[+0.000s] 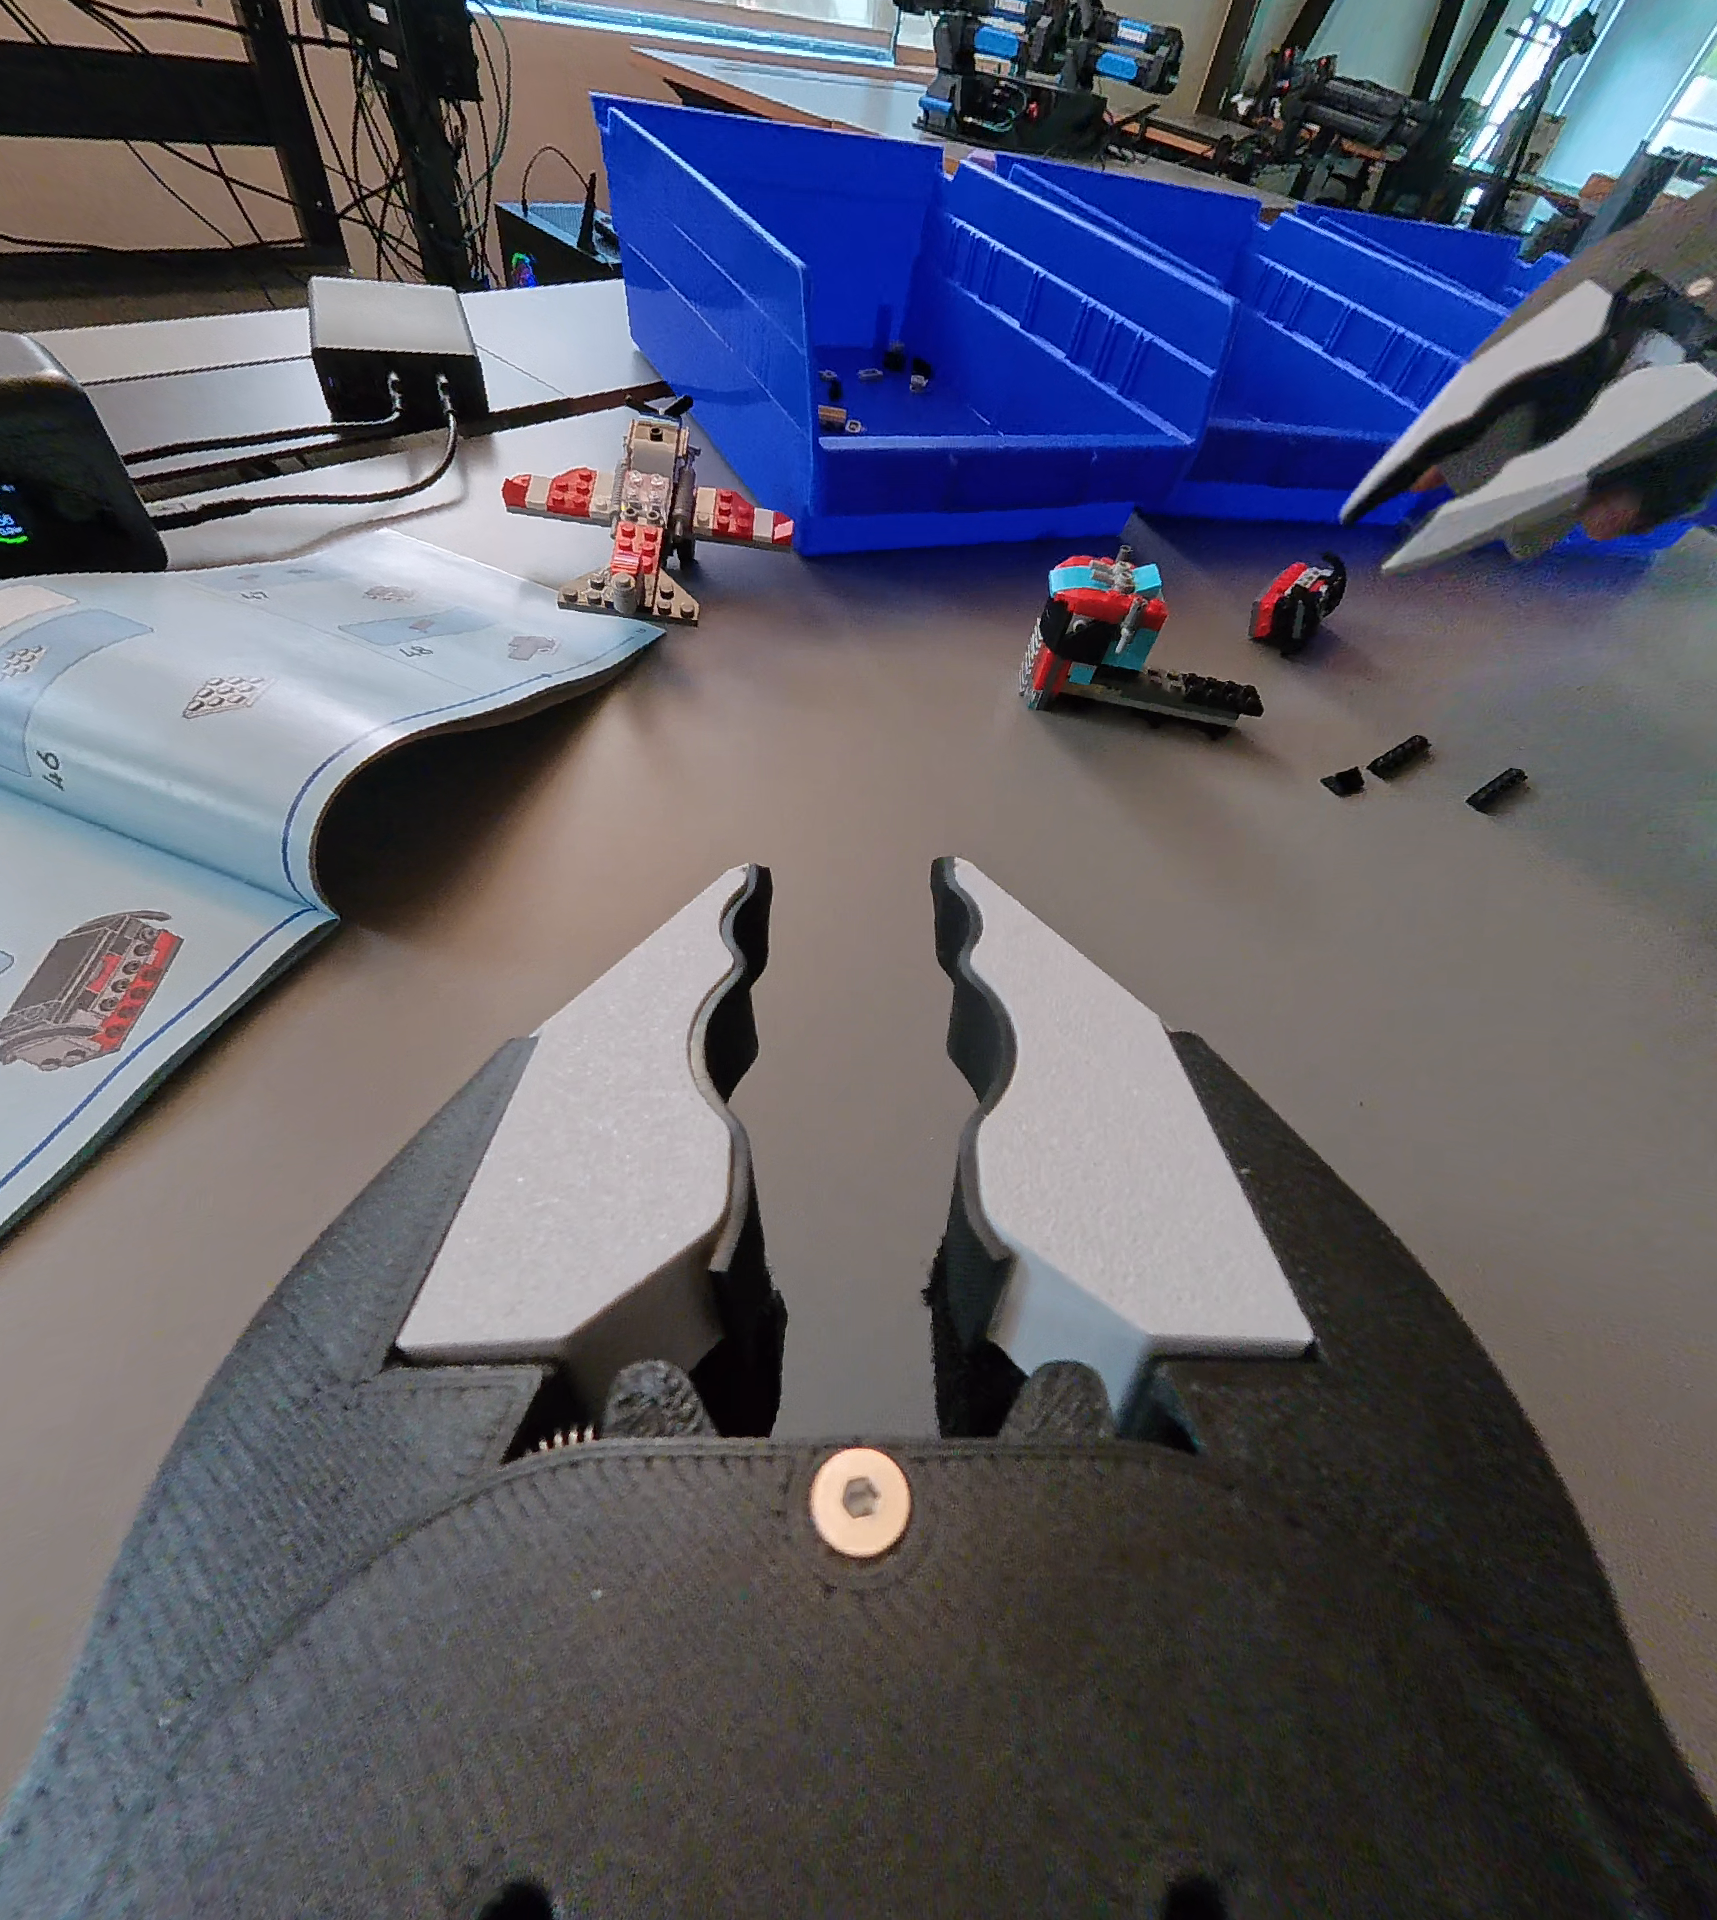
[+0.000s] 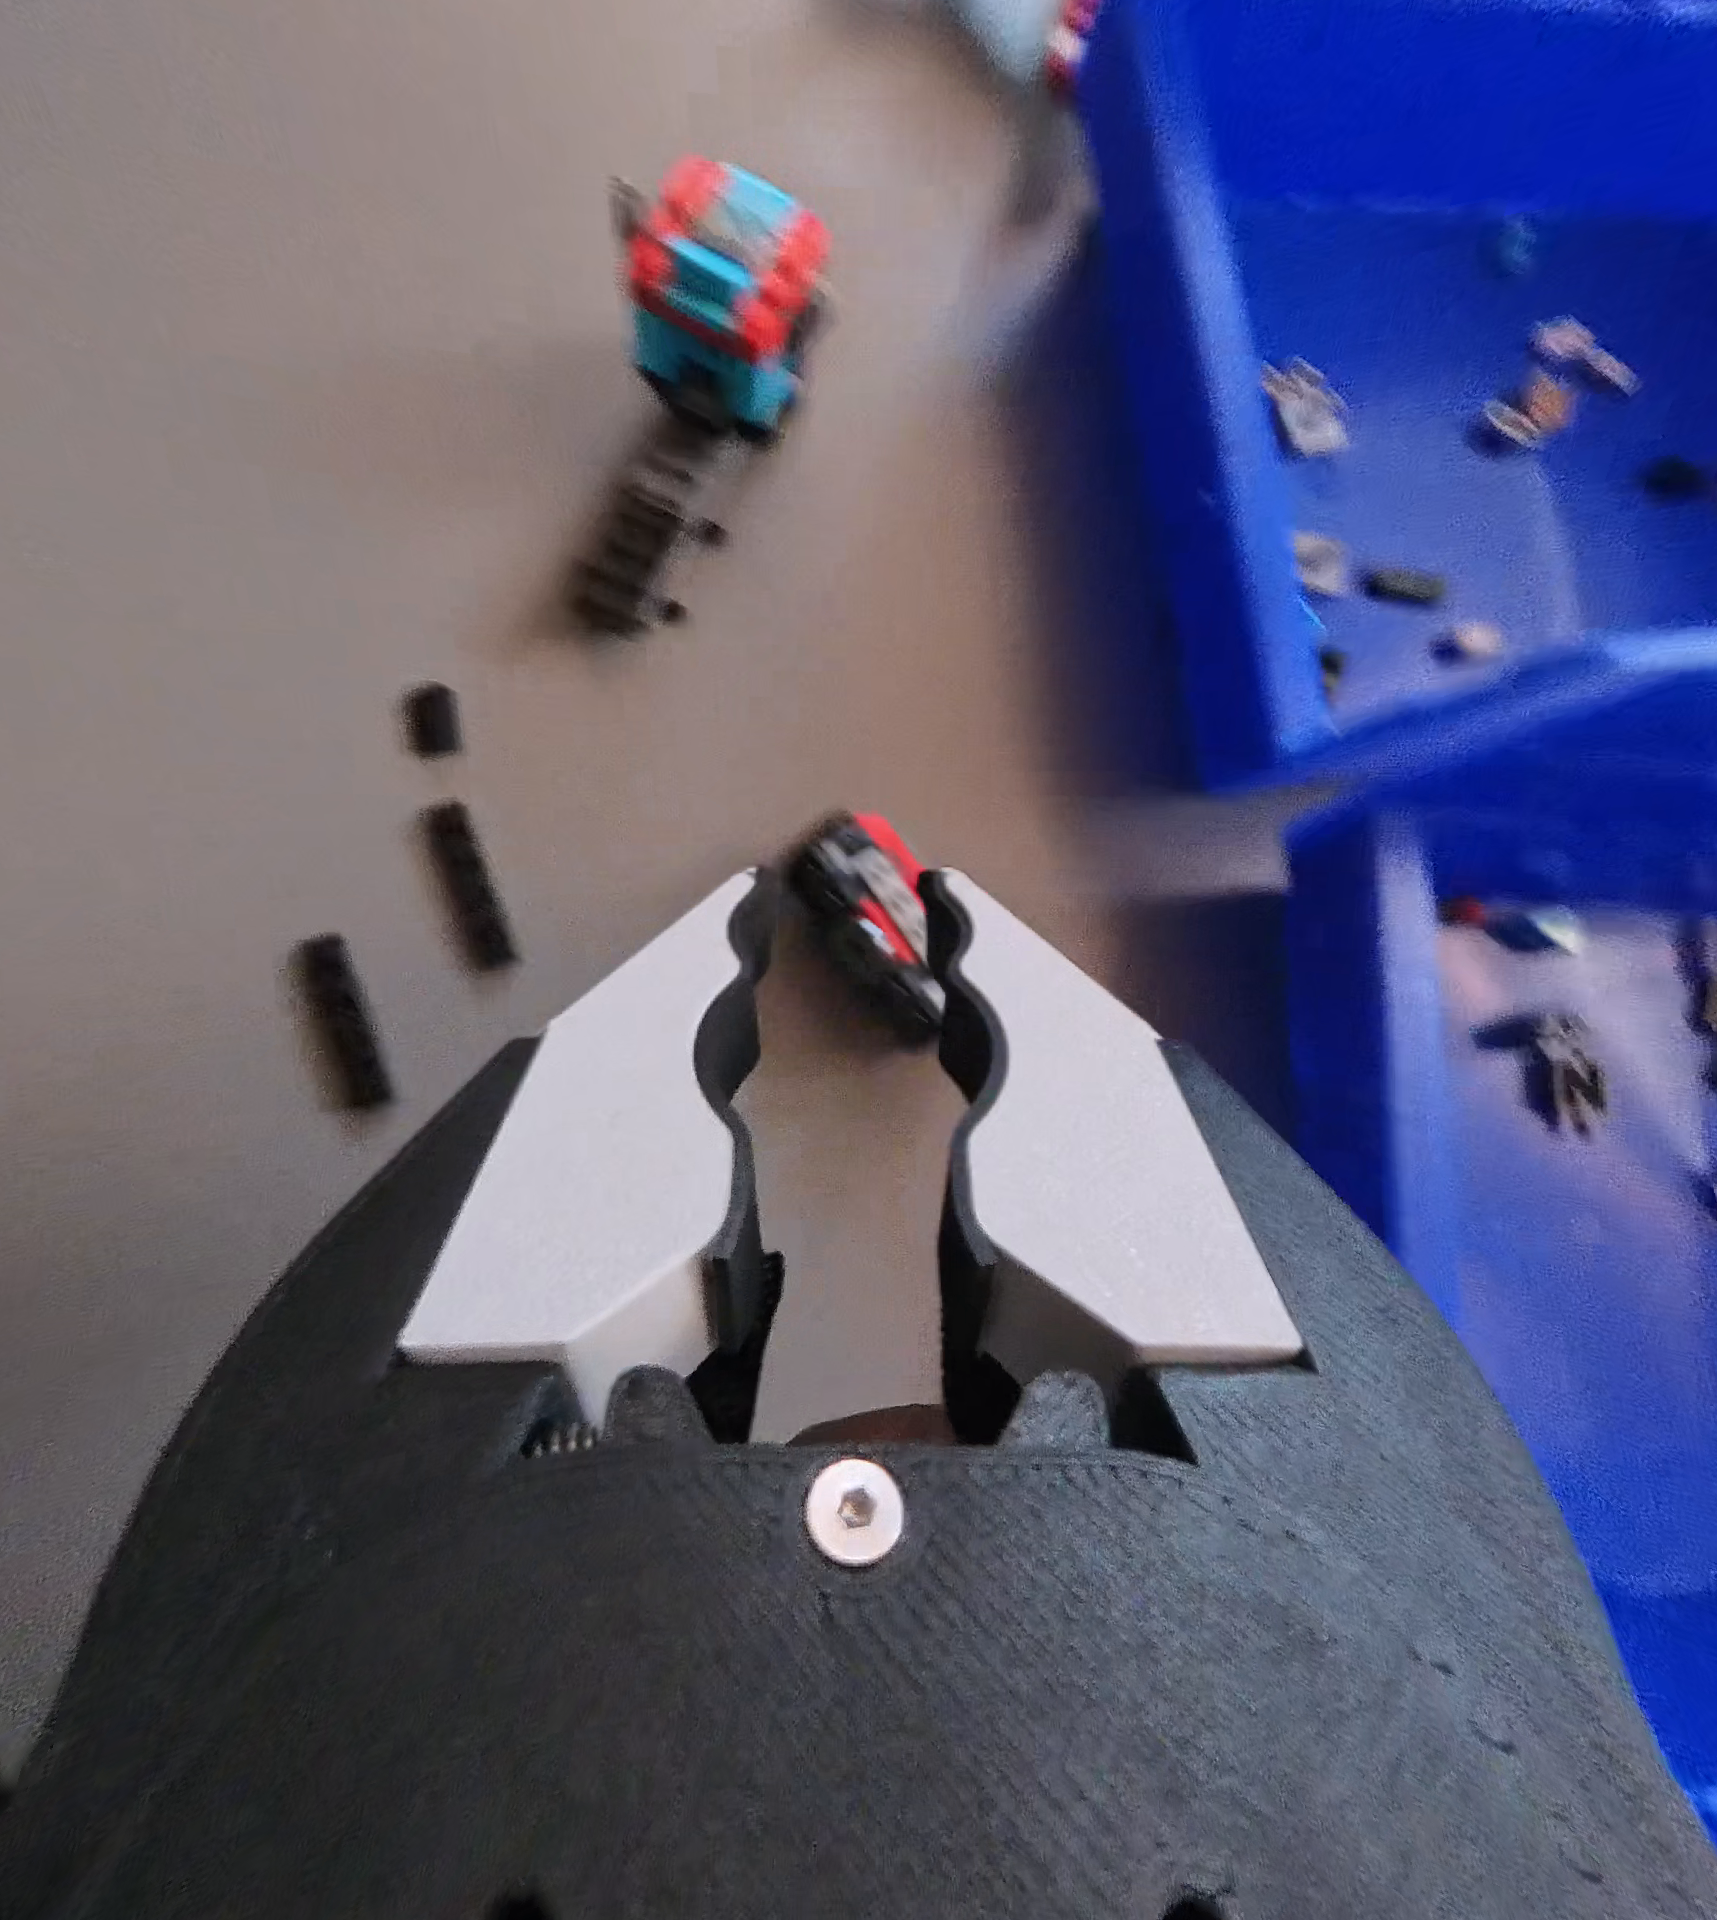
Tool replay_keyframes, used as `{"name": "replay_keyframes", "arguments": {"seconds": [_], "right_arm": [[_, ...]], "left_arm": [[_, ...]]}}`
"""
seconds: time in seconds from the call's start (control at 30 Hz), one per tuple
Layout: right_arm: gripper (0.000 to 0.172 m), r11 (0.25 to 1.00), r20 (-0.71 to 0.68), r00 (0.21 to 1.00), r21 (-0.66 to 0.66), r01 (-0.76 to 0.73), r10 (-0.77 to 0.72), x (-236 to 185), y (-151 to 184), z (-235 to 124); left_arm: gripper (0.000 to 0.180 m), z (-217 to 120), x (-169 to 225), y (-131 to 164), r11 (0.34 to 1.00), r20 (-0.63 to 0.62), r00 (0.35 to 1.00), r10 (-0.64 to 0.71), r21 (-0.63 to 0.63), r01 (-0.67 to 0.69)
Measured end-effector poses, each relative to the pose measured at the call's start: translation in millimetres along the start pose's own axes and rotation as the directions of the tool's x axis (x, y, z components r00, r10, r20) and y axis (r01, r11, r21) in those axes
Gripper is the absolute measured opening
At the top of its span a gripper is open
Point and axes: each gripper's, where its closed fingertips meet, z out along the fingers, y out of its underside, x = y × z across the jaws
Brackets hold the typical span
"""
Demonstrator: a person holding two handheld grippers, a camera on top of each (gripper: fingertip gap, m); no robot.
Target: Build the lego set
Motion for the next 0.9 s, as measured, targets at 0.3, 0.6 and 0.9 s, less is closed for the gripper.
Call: {"name": "replay_keyframes", "arguments": {"seconds": [0.3, 0.6, 0.9], "right_arm": [[0.066, 0.999, 0.039, 0.998, 0.005, -0.041, 0.041, 16.8, 39.2, 21.4], [0.047, 0.995, 0.086, 0.996, 0.091, 0.032, -0.04, 10.1, 28.5, 33.7], [0.038, 0.982, 0.169, 0.983, 0.159, -0.102, 0.074, 7.2, 12.4, 30.4]], "left_arm": [[0.033, -2.3, -0.9, -2.7, 1.0, -0.01, 1.0, -0.019, 0.02, 0.019], [0.033, -2.6, 0.4, -4.2, 0.999, -0.022, 1.0, -0.018, 0.028, 0.019], [0.033, -6.0, 2.6, -9.3, 0.998, -0.044, 0.999, -0.021, 0.066, 0.024]]}}
